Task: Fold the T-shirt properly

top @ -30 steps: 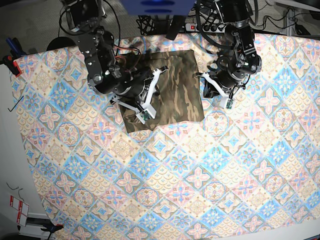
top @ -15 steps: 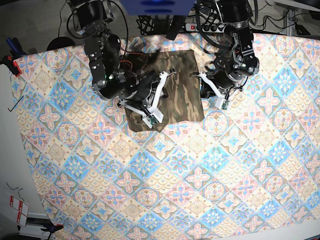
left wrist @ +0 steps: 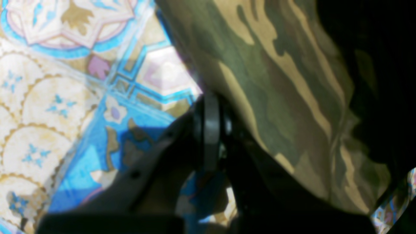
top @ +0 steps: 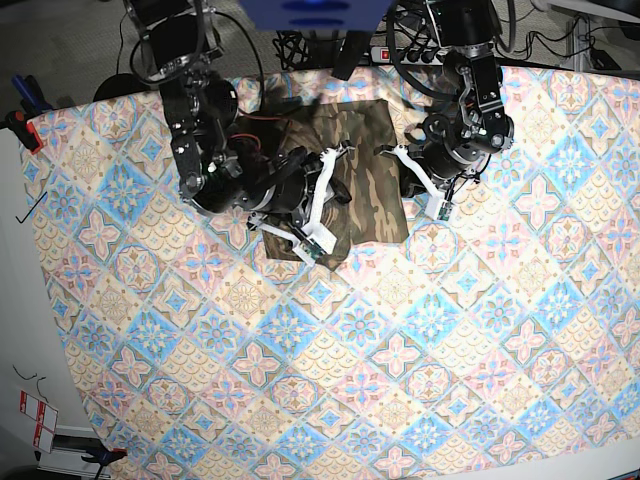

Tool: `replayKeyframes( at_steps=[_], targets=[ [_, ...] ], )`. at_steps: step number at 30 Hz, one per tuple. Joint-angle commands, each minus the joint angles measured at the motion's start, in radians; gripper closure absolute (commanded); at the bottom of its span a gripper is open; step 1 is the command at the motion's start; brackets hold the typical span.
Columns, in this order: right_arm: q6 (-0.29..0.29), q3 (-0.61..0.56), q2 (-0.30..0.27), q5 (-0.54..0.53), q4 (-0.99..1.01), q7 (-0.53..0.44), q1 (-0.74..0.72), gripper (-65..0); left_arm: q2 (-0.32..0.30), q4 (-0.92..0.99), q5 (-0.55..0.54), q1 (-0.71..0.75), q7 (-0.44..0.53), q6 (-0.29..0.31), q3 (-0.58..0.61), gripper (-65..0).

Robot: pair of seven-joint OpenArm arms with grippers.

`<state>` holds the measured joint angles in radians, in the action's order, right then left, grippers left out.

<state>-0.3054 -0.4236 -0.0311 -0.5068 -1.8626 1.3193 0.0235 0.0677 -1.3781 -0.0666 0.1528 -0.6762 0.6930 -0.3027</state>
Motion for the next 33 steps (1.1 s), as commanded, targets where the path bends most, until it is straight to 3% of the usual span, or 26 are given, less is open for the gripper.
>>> replayKeyframes(
  at_steps=[1, 7, 18, 20, 24, 33],
  targets=[
    [-0.004, 0.002, -0.003, -0.034, -0.002, -0.019, -0.018, 0.0, 0.007, -0.008, 0.004, -0.015, -0.009, 0.005, 0.006, 0.0],
    [-0.004, 0.002, -0.026, -0.146, 0.067, -0.025, -0.072, 0.0, 0.036, 0.015, 0.006, -0.035, -0.01, 0.005, 0.006, 0.0],
    [-0.007, 0.002, -0.03, -0.154, 0.074, -0.021, -0.098, 0.0, 0.048, 0.026, 0.006, -0.038, -0.01, 0.005, 0.047, 0.0],
    [-0.033, 0.002, -0.03, -0.161, 0.076, -0.021, -0.098, 0.0, 0.048, 0.026, 0.006, -0.038, -0.01, 0.005, 0.072, 0.0],
    [-0.073, 0.047, -0.03, -0.215, 0.12, -0.017, -0.098, 0.0, 0.042, 0.026, -0.002, -0.038, -0.006, -0.105, 0.124, 0.0],
    [-0.073, 0.119, -0.031, -0.329, 0.166, 0.01, -0.096, 0.0, 0.04, 0.019, -0.003, -0.04, -0.006, -0.115, 0.144, 0.0]
  ],
)
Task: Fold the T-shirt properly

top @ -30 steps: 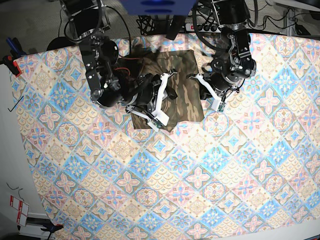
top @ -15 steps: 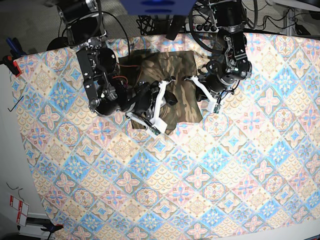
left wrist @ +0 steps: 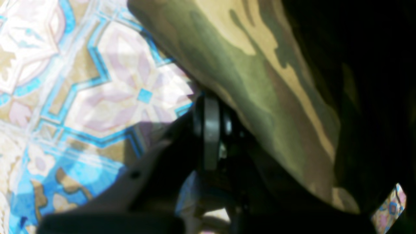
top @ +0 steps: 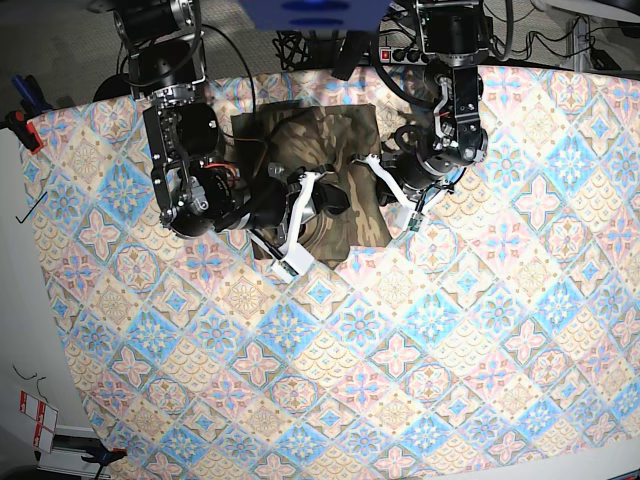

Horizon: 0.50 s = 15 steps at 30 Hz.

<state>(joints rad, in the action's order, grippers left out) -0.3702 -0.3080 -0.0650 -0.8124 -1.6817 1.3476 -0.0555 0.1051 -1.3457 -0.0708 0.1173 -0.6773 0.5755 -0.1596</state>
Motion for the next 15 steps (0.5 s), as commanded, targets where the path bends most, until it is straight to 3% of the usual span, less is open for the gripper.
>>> replayKeyframes(
  at_steps=[1, 10, 15],
  targets=[
    [-0.008, 0.003, 0.003, -0.023, -0.014, -0.018, -0.017, 0.0, 0.003, -0.013, 0.001, -0.005, -0.005, 0.002, 0.001, 0.0],
    [-0.011, 0.003, 0.003, -0.025, 0.004, 0.003, -0.019, 0.0, 0.003, -0.013, 0.002, -0.005, -0.005, 0.002, 0.002, 0.0],
    [-0.013, 0.005, 0.001, -0.12, 0.105, 0.017, -0.02, 0.0, 0.003, -0.013, 0.002, -0.005, -0.005, 0.002, 0.002, 0.0]
  ],
)
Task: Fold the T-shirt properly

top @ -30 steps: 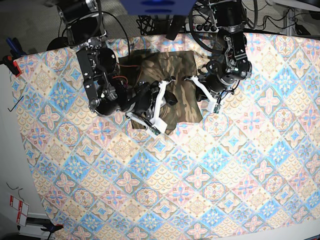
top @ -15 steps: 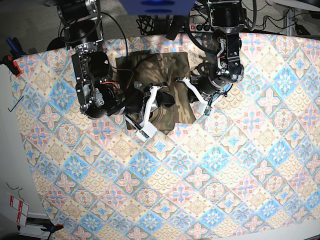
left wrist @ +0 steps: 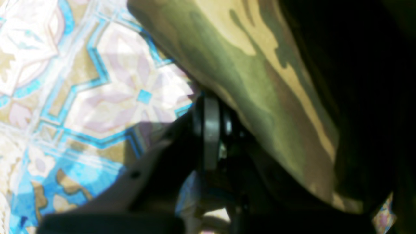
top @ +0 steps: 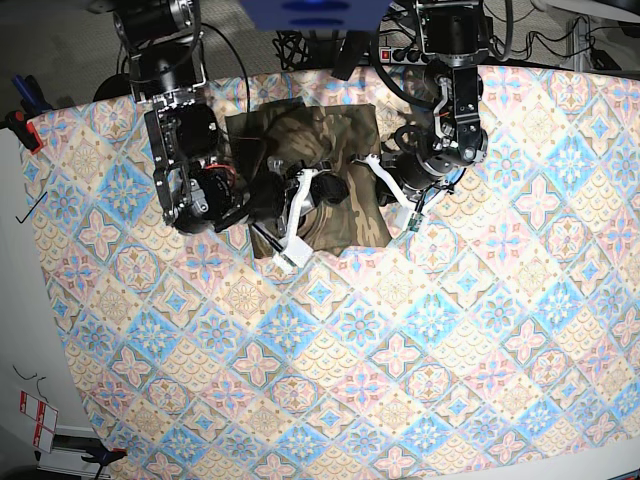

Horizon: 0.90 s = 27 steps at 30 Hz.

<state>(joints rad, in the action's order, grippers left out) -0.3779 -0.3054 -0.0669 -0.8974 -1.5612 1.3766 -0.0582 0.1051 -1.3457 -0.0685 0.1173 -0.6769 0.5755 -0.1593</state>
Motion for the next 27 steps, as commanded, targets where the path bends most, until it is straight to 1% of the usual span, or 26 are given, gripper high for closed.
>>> replayKeyframes(
  at_steps=[1, 4, 10, 17, 27],
  targets=[
    [-0.005, 0.002, 0.002, -0.047, 0.0, -0.012, -0.018, 0.0, 0.003, -0.013, 0.0, -0.005, -0.005, 0.002, 0.002, 0.0],
    [-0.005, 0.002, -0.007, -0.058, 0.011, -0.01, -0.019, 0.0, 0.003, -0.013, 0.0, -0.005, -0.005, 0.002, 0.002, 0.0],
    [-0.005, -0.001, -0.007, -0.059, 0.02, -0.006, -0.036, 0.0, 0.003, -0.013, 0.0, -0.005, -0.005, 0.002, 0.002, 0.0],
    [-0.005, -0.002, -0.007, -0.121, 0.064, -0.006, -0.055, 0.0, 0.003, -0.013, 0.002, -0.005, -0.005, 0.002, 0.002, 0.0],
    [-0.007, -0.01, -0.009, -0.136, 0.089, -0.004, -0.07, -0.2, 0.003, -0.013, 0.0, -0.001, -0.005, 0.002, 0.002, 0.0]
  ],
)
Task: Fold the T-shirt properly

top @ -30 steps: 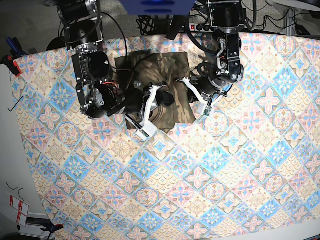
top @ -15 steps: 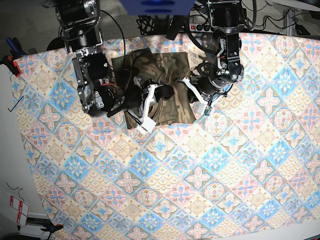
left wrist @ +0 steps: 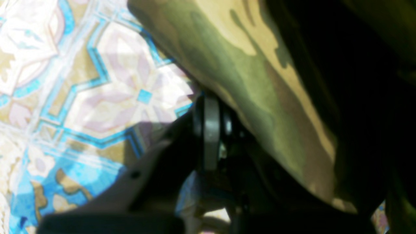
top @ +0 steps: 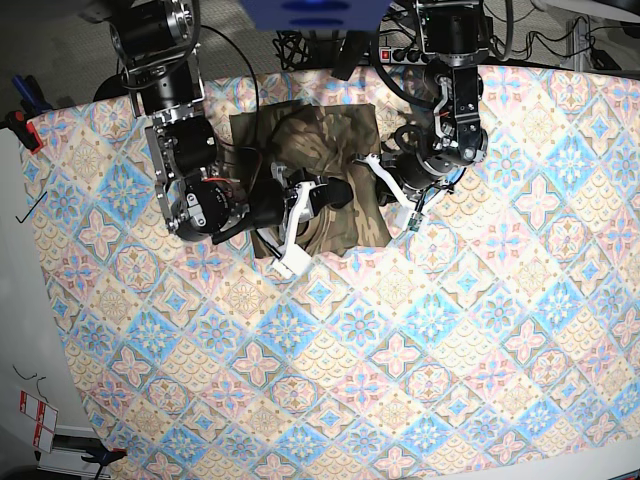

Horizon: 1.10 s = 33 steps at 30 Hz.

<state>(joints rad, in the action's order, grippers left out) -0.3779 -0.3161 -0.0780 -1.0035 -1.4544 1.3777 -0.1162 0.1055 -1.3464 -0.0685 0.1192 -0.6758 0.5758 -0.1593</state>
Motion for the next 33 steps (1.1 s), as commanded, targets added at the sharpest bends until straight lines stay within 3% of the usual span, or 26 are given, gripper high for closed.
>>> replayKeyframes(
  at_steps=[1, 6, 11, 15, 17, 25, 29, 33],
  targets=[
    [-0.007, 0.001, 0.002, -0.03, -0.018, -0.005, -0.012, -0.2, 0.003, -0.012, 0.0, -0.003, -0.006, 0.002, 0.002, 0.0],
    [-0.007, 0.001, 0.002, -0.03, -0.018, 0.004, -0.013, -3.7, 0.001, -0.012, 0.0, -0.003, -0.006, 0.002, 0.002, 0.0],
    [-0.011, 0.001, 0.002, -0.03, -0.015, 0.019, -0.013, -18.1, -0.002, -0.012, 0.002, -0.005, -0.008, 0.002, 0.002, 0.0],
    [-0.083, 0.001, 0.002, -0.03, 0.024, 0.019, -0.018, -28.7, -0.031, -0.012, -0.001, -0.005, -0.009, 0.002, 0.0, 0.0],
    [-0.089, 0.001, 0.002, -0.031, 0.039, 0.019, -0.03, -31.9, -0.037, -0.012, -0.001, -0.002, -0.009, 0.002, -0.001, 0.0],
    [-0.091, 0.001, 0.002, -0.031, 0.04, 0.019, -0.032, -32.2, -0.099, -0.143, -0.003, 0.064, -0.014, 0.003, -0.135, 0.0],
    [-0.091, -0.005, 0.004, -0.031, 0.04, 0.019, -0.033, -32.2, -0.161, -0.249, -0.004, 0.127, -0.078, 0.003, -0.191, 0.0],
    [-0.091, -0.042, 0.004, -0.031, 0.042, 0.019, -0.07, -32.2, -0.183, -0.35, -0.003, 0.195, -0.092, 0.003, -0.288, 0.0]
  ],
)
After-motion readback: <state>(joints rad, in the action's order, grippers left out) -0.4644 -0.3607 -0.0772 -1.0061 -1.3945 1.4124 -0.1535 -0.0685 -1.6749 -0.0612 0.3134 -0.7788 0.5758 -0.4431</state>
